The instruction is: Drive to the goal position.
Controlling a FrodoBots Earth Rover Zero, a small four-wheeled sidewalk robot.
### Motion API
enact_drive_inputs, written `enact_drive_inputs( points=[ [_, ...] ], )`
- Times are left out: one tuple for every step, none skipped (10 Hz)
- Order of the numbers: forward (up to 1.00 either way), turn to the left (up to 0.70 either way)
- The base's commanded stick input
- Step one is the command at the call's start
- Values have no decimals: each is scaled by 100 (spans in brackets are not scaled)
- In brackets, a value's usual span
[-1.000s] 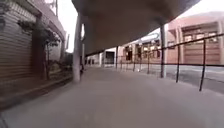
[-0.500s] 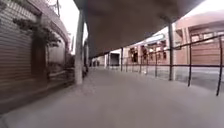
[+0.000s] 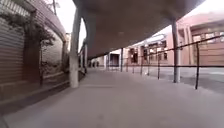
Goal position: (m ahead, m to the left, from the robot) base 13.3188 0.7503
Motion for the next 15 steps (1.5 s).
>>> enact_drive_inputs(
  points=[
    [70, 28],
    [70, 35],
    [70, 35],
    [70, 9],
    [70, 0],
    [70, 0],
    [70, 0],
    [70, 0],
    [70, 0],
    [70, 0],
    [70, 0],
    [70, 0],
    [70, 0],
    [70, 0],
    [70, 0]
  ],
)
